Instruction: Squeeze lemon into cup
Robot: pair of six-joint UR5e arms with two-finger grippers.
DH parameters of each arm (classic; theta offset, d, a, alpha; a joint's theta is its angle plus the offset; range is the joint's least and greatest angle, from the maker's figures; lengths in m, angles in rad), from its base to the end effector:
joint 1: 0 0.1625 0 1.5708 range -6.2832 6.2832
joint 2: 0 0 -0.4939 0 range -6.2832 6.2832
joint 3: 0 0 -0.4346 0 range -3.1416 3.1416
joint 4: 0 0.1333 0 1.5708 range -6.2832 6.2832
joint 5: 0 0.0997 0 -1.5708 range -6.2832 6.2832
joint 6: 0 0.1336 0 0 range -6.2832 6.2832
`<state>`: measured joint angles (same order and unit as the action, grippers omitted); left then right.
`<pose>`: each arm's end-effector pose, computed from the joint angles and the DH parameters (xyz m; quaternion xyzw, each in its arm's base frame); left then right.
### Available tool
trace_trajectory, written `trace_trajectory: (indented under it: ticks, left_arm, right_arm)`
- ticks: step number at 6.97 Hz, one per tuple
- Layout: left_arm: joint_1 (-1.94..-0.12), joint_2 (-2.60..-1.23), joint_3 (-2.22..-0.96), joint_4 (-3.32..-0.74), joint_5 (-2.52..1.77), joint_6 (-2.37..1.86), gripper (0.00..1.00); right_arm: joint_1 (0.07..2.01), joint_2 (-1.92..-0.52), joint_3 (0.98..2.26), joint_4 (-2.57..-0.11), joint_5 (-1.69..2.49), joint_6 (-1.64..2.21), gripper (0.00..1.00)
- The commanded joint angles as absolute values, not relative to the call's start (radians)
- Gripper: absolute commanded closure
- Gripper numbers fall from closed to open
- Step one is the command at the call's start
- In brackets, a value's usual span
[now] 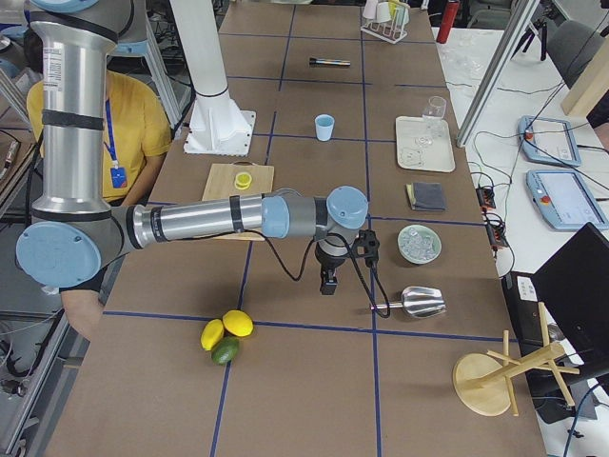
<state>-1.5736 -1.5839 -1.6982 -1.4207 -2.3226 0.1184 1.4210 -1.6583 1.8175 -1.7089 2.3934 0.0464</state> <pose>-0.0436 -0.5354 0.6940 0.0178 0.3667 0.0520 0.9287 -0.0378 -0.4874 0.6744 -0.0295 -0.3988 -0.0516 0.9151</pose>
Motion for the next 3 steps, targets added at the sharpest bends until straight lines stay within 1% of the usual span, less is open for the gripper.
trace_trajectory:
  ticks: [1,3]
  left_arm:
    - [-1.572,-1.598,-1.703,-1.430,-2.322,0.120,0.00]
    - [-1.572,-1.598,-1.692,-1.434,-2.318,0.117,0.00]
  right_arm:
    - [1.422,-1.657,1.818,-1.709,2.395,0.046,0.00]
    - [1.420,-1.658,1.819,-1.709,2.395,0.046,0.00]
